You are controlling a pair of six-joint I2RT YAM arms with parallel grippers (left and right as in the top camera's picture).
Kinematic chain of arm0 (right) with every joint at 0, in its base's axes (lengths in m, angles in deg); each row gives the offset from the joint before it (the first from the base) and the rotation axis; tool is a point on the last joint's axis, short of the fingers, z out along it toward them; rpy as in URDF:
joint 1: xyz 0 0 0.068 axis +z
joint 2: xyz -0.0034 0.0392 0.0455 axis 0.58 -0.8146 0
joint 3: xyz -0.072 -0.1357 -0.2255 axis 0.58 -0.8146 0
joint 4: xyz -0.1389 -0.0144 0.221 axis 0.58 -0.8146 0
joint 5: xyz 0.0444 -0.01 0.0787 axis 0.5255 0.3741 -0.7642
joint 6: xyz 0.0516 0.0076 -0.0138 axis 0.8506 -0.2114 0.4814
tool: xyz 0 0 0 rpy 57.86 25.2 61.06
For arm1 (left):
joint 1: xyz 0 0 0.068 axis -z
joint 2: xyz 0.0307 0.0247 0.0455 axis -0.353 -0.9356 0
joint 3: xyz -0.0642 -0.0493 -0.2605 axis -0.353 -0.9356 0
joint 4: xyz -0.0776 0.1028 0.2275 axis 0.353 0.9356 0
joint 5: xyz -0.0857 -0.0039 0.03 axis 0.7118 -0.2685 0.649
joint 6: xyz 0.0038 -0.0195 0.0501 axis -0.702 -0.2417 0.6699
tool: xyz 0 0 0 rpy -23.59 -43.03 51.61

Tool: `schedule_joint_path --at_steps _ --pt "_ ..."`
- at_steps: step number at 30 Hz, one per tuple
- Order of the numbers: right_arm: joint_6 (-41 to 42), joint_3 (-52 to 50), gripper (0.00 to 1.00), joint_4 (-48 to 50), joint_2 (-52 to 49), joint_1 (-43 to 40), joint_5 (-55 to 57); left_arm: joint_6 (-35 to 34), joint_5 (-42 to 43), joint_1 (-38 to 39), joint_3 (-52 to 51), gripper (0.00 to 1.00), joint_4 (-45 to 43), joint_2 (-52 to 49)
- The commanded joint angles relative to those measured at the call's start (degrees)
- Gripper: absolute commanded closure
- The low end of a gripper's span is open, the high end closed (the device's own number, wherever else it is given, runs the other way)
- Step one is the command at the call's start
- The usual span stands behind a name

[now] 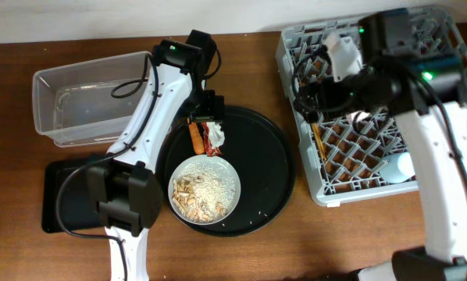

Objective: Sort waste into correct bins and load items into the dishwasher rack
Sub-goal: 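Grasp the tissue with the left gripper and drop it in the plastic bin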

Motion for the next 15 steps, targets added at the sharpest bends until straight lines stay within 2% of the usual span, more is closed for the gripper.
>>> schedule_joint_path --at_steps 1,8,11,13,15 --pt "0.0 0.2 0.02 0.0 -3.1 0.2 -0.6 0.3 -2.3 0.0 0.2 0.01 0.0 -0.2" --pt "0.0 0.2 0.02 0.0 -7.2 0.2 -0.4 0.3 -0.5 0.6 -0.8 0.01 -0.5 -3.0" --pt "0.0 0.2 0.02 0.0 -7.2 0.2 -0.5 0.0 -0.1 3.0 -2.6 0.11 -4.3 -5.2" --pt "0.0 0.2 0.02 0.0 -7.2 0.2 -0.5 0.1 -1.0 4.4 -3.3 0.23 -7.5 -7.3" --pt "0.0 0.2 0.02 0.0 -7.2 0.2 -0.4 0.1 -2.4 5.7 -3.5 0.25 -11.1 -10.1"
